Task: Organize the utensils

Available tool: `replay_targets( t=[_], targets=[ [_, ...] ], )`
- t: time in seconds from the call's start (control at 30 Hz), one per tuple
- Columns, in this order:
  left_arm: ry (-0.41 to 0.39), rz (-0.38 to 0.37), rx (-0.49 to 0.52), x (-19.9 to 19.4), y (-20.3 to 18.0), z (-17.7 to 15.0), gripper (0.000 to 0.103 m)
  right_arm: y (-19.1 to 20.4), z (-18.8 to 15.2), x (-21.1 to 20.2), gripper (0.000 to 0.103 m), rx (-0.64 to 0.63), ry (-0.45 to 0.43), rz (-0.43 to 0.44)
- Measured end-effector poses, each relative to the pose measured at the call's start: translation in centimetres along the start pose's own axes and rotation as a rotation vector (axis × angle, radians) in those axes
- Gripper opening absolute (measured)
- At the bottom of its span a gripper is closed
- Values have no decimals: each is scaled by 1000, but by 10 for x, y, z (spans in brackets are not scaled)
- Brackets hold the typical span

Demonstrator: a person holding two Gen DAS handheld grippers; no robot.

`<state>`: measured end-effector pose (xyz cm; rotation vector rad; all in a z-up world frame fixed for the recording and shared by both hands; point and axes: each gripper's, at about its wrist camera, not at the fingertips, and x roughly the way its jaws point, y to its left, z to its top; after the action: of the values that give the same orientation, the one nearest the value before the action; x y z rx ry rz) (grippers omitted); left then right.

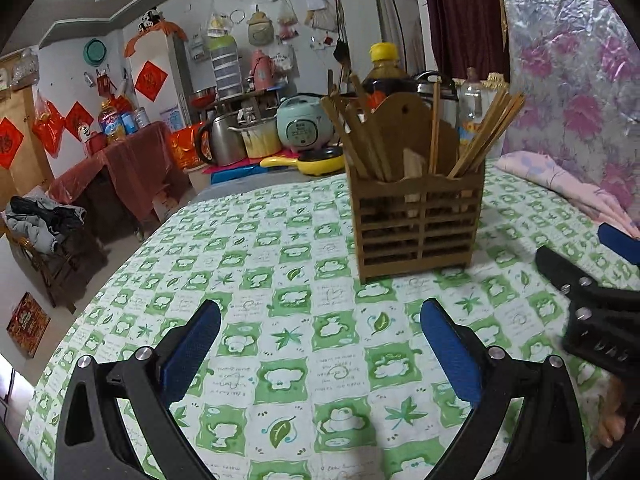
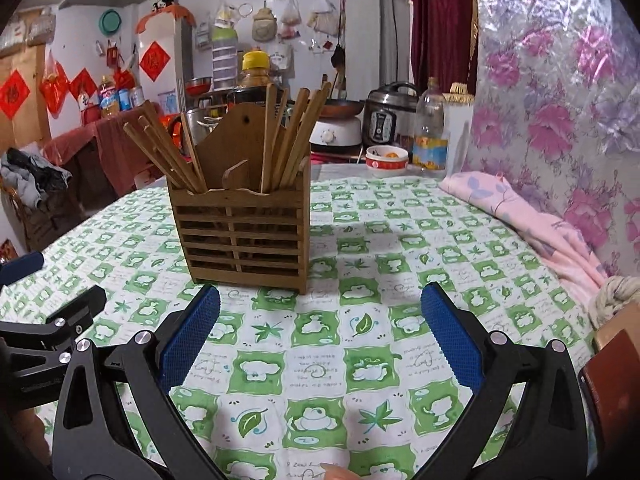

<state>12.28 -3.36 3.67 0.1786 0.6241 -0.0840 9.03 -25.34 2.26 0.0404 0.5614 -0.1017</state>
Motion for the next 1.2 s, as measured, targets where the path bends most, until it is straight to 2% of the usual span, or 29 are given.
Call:
replay_targets(
  t=[0.33,1.2],
  targets=[
    [-31,4,5,-6,-2,-3,98,10,-3,-12,97,-49,-53,-12],
    [-33,16,-26,-7,6,-2,98,12,-2,-16,97,-59,-62,-13]
  ],
)
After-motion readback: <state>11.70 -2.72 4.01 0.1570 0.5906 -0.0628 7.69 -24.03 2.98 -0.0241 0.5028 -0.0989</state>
